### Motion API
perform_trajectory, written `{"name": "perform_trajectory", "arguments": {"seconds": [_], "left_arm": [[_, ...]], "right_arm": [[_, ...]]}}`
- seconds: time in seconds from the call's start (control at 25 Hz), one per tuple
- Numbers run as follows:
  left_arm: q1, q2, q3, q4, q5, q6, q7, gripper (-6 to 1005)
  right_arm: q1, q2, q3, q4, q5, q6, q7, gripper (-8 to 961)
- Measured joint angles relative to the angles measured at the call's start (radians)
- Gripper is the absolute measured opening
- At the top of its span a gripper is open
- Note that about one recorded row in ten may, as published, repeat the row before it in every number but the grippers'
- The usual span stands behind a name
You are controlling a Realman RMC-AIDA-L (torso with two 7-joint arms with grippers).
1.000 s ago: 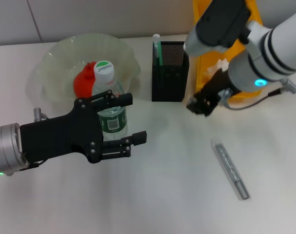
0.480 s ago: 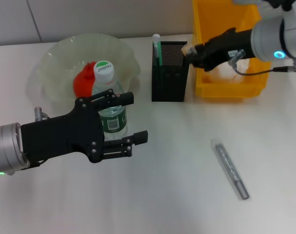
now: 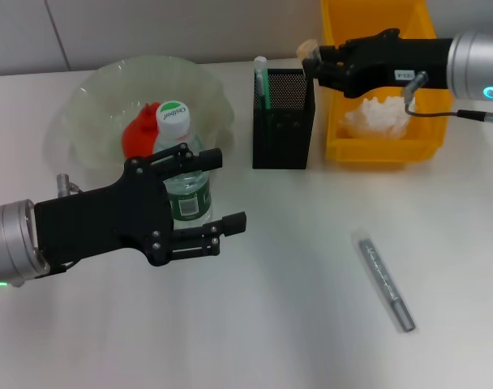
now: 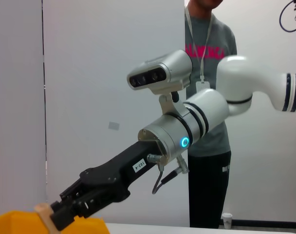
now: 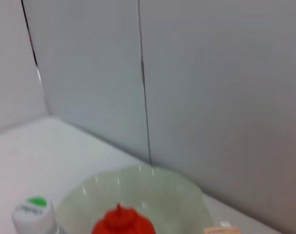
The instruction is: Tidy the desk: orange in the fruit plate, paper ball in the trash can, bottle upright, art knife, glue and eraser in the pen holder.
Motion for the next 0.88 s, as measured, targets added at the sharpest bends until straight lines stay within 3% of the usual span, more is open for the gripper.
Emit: {"name": "perform_trajectory", "arguments": {"seconds": [0.2, 0.32, 0.56, 0.88], "left_arm": [[-0.006, 0.0, 0.0, 0.002, -0.001, 0.001, -0.002, 815], [-0.01, -0.001, 0.0, 0.003, -0.002, 0.002, 0.0, 815], [-0.012, -0.002, 0.005, 0.003, -0.002, 0.002, 0.0, 815], [-0.01, -0.002, 0.006, 0.0, -0.001, 0.003, 0.01, 815]], "right_arm": [[0.046, -0.003, 0.147, 0.14, 0.134, -0.092, -0.147, 253], [0.095, -0.018, 0.219, 0.224, 0.146, -0.145, -0.17, 253], [0.176, -0.052, 0.233, 0.377, 0.14, -0.149, -0.191, 252], [0.236, -0.066, 0.228, 0.484, 0.097, -0.088, -0.211, 253]]}}
